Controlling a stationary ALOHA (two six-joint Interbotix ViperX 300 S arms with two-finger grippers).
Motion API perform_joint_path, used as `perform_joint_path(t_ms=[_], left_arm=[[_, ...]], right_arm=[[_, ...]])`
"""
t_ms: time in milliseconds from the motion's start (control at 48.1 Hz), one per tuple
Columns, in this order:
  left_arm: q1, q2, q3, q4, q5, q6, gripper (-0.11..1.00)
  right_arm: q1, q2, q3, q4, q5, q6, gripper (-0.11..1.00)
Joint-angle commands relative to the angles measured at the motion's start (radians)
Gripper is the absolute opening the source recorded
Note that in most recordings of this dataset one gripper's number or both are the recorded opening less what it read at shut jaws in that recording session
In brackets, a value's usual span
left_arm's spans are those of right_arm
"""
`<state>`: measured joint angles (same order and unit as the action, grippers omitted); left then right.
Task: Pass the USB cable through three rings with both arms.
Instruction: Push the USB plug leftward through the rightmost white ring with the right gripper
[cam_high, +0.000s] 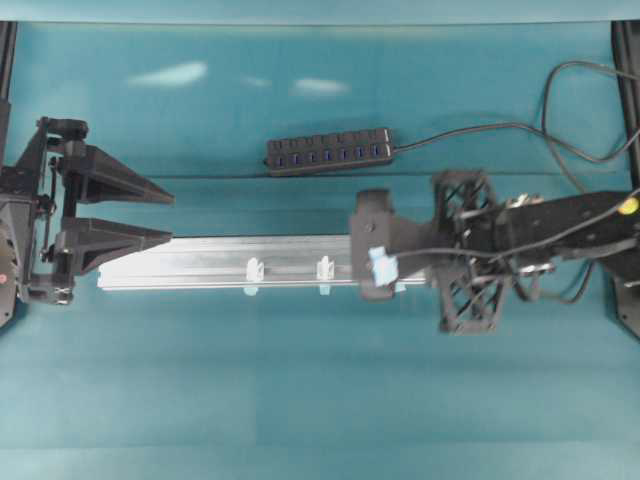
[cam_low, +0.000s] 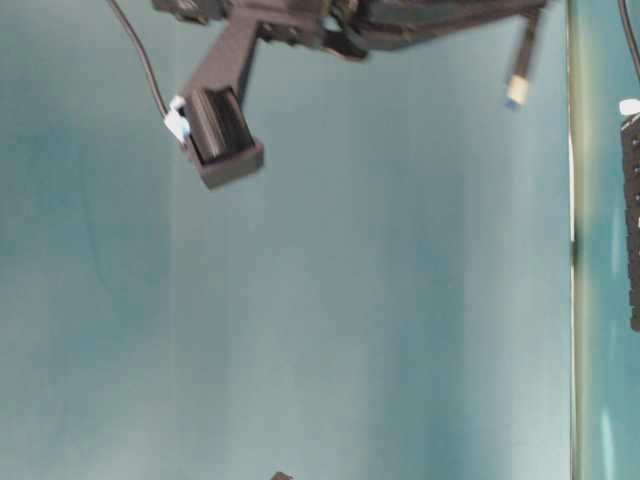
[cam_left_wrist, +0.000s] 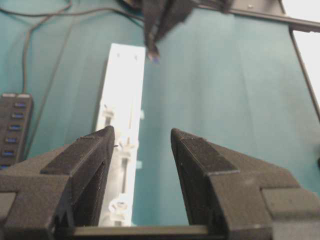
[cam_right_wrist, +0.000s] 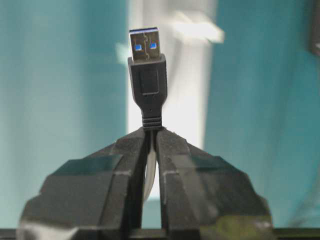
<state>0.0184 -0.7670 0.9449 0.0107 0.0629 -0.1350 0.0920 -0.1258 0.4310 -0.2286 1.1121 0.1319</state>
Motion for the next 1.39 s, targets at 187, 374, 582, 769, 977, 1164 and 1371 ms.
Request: perform_joint_path(t_ms=[187, 374, 582, 769, 977, 1164, 1371], left_arm=[[0.000, -0.011, -0.018, 0.002, -0.009, -0.002, 0.54], [0.002, -0.011, -0.018, 0.003, -0.009, -0.002, 0.54], [0.002, -0.011, -0.018, 0.002, -0.009, 0.000, 0.54], [0.000, -0.011, -0.018, 0.002, -0.009, -0.002, 0.54], [0.002, -0.011, -0.020, 0.002, -0.009, -0.003, 0.54], [0.000, -0.011, -0.020, 0.003, -0.009, -0.005, 0.54], [0.000, -0.008, -0.020, 0.002, -0.011, -0.003, 0.54]], right_arm=[[-0.048, -0.063, 0.049, -0.048, 0.031, -0.012, -0.07], [-0.067, -0.101, 0.121, -0.048, 0.005, -0.011, -0.07], [-0.069, -0.109, 0.204, -0.048, -0.080, -0.006, -0.07], [-0.084, -0.083, 0.242, -0.048, -0.161, -0.009, -0.07], [-0.109, -0.037, 0.253, -0.048, -0.209, -0.015, -0.07], [-0.115, -0.008, 0.255, -0.048, -0.239, -0.028, -0.07], [-0.123, 0.012, 0.258, -0.048, -0.270, -0.029, -0.07]])
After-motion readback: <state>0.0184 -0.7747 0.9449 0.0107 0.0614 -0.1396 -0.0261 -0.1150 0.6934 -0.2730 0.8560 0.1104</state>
